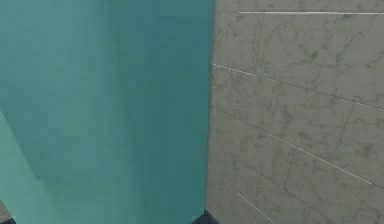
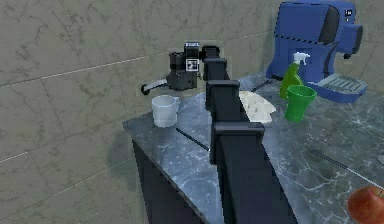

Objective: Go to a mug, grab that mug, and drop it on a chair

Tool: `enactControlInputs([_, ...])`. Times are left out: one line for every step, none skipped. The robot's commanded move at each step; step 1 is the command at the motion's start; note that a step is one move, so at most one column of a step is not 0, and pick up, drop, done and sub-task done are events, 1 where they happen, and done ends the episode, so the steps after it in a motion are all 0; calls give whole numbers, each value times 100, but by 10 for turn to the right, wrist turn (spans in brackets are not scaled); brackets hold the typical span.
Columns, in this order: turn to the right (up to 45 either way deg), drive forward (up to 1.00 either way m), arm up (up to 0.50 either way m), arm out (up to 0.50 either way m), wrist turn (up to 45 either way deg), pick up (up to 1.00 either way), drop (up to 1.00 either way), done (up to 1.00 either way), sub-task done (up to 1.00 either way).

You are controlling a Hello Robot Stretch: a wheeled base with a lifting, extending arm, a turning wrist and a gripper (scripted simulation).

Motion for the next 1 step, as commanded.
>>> enactControlInputs([0,0,-16,0,0,0,0,0,0])
